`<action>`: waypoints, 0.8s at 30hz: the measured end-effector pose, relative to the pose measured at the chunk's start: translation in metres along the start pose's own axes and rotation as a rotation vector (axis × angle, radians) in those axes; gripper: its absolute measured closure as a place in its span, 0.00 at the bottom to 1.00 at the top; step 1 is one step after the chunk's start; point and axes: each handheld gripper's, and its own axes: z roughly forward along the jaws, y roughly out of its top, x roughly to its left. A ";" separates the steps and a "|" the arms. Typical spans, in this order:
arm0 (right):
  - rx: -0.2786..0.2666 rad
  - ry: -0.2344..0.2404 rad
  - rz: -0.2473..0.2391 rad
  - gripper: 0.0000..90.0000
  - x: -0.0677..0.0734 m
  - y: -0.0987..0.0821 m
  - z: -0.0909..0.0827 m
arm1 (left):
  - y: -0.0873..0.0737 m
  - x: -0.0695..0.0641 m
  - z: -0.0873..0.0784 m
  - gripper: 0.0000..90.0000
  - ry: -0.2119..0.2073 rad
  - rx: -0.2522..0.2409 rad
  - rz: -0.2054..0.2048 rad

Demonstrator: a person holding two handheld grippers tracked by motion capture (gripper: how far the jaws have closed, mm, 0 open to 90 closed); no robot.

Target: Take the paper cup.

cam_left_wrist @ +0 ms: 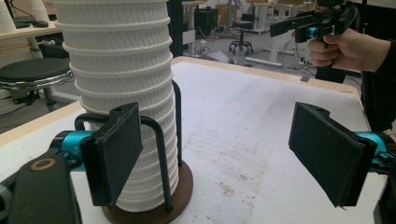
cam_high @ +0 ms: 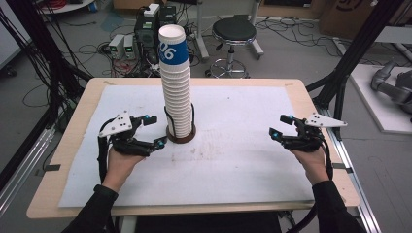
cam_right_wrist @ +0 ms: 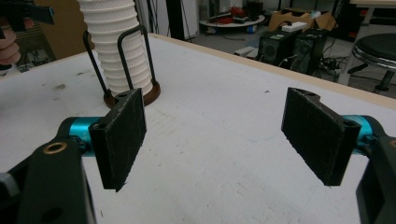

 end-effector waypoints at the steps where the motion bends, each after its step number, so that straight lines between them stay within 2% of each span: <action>1: 0.000 0.000 0.000 0.25 0.000 0.000 0.000 | 0.000 0.000 0.000 0.19 0.000 0.000 0.000; 4: 0.002 -0.002 -0.003 0.25 0.001 0.000 0.001 | 0.001 0.000 -0.001 0.19 0.004 0.000 0.004; 16: 0.006 -0.004 -0.001 0.25 -0.001 0.000 0.001 | 0.015 0.007 -0.004 0.10 0.025 -0.006 -0.033; 24: 0.011 -0.006 -0.001 0.25 -0.001 0.000 0.002 | 0.037 0.015 -0.009 0.10 0.061 -0.029 -0.042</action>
